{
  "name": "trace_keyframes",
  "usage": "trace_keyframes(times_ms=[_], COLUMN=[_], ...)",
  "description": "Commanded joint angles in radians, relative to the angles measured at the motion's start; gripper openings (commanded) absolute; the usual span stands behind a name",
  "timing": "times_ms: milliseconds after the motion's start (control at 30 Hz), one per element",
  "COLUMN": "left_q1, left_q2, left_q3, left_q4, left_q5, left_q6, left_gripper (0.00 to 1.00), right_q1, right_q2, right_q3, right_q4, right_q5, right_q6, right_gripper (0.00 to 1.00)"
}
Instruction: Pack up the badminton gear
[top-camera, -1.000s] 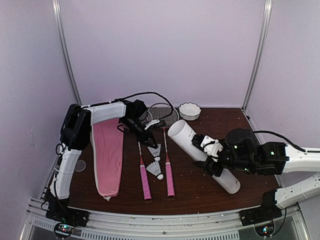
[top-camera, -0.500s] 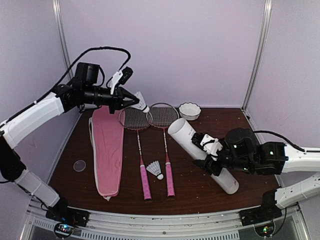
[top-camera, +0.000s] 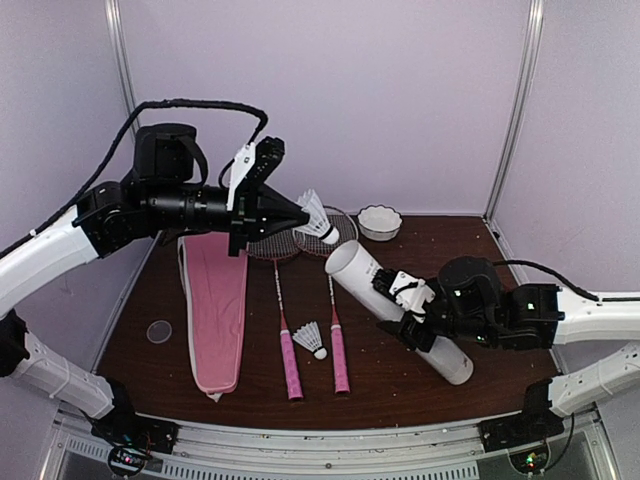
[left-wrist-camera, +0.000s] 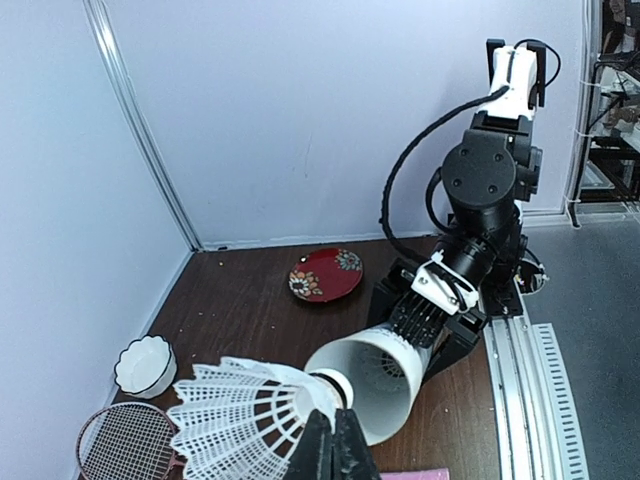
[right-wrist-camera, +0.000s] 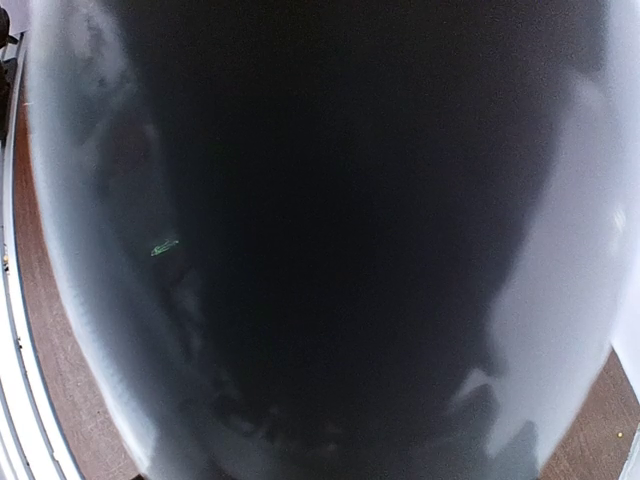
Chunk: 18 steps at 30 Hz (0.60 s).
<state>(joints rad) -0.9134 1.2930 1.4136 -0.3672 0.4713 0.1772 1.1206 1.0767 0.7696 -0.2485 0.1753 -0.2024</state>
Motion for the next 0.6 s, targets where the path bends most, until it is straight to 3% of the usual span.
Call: trace_keyframes(times_ms=[0,233,333,400,467,567], left_q1=[-0.030,-0.061,-0.061,-0.061,-0.061,-0.062], left_q2=[0.040,0.096,0.091,0.078,0.073,0.085], left_q3=[0.017,0.031,0.034,0.029,0.032,0.042], left_q4=[0.033,0.016,-0.021,-0.033,-0.059,-0.103], left_q5=[-0.021,0.043,0.057,0.066,0.065,0.061], left_q6=[0.022,0.028,0.042,0.048,0.062,0.085], left_gripper=[0.00,0.03,0.37,0.54,0.61,0.65], right_q1=[-0.005,-0.004,-0.004,-0.005,-0.005,-0.005], right_q2=[-0.006,-0.006,-0.012,-0.012,-0.009,-0.008], right_q3=[0.047,0.060,0.057,0.054,0.055,0.056], right_q4=[0.058,0.060,0.060,0.060,0.059,0.058], right_q5=[-0.008,-0.009,-0.007,-0.009,-0.010,-0.019], right_q6=[-0.011,-0.016,-0.018,-0.020,-0.021,-0.017], right_gripper=[0.34,0.34,0.34,0.34,0.34,0.34])
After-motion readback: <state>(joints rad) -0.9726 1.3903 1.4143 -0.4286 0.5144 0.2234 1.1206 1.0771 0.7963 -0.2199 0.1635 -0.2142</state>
